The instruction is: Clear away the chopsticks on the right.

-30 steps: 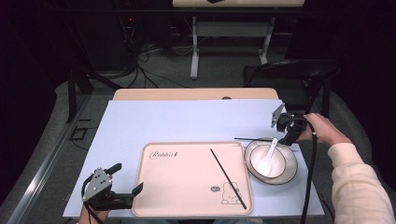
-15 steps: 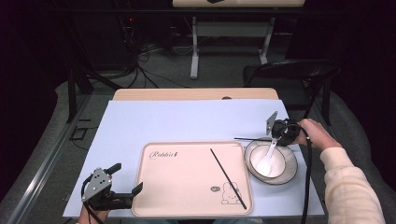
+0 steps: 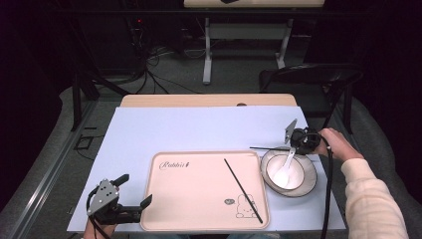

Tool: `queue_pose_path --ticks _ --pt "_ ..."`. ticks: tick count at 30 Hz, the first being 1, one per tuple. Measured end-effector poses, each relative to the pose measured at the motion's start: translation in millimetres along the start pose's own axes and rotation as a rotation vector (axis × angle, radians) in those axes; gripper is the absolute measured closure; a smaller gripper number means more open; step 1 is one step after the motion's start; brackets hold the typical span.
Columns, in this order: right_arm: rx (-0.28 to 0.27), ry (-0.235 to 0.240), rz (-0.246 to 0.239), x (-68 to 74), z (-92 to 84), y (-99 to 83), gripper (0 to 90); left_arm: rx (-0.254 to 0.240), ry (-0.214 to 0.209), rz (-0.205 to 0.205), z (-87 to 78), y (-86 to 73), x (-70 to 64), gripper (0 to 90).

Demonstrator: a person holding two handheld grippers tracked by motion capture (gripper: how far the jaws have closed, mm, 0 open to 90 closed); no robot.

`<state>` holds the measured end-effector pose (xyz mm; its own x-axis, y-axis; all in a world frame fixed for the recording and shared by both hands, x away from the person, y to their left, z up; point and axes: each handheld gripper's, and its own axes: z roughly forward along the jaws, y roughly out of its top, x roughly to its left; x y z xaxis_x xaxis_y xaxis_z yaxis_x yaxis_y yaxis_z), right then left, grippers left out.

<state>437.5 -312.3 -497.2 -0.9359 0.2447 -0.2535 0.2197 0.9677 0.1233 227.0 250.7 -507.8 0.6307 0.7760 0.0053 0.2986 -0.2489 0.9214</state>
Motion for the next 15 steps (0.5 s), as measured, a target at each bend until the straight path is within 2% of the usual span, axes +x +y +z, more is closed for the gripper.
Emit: queue_pose_path --ticks 1,4,15 --pt "-0.014 0.008 -0.001 -0.1 0.1 -0.4 79.6 0.001 -0.001 0.001 0.1 0.0 0.0 0.1" --pt "-0.008 0.021 0.001 1.6 2.2 -0.2 82.0 0.002 -0.002 0.003 0.1 0.1 -0.2 0.1" --pt "-0.012 0.020 0.013 1.2 2.6 -1.7 84.5 0.003 0.000 0.002 0.0 0.1 -0.2 0.1"
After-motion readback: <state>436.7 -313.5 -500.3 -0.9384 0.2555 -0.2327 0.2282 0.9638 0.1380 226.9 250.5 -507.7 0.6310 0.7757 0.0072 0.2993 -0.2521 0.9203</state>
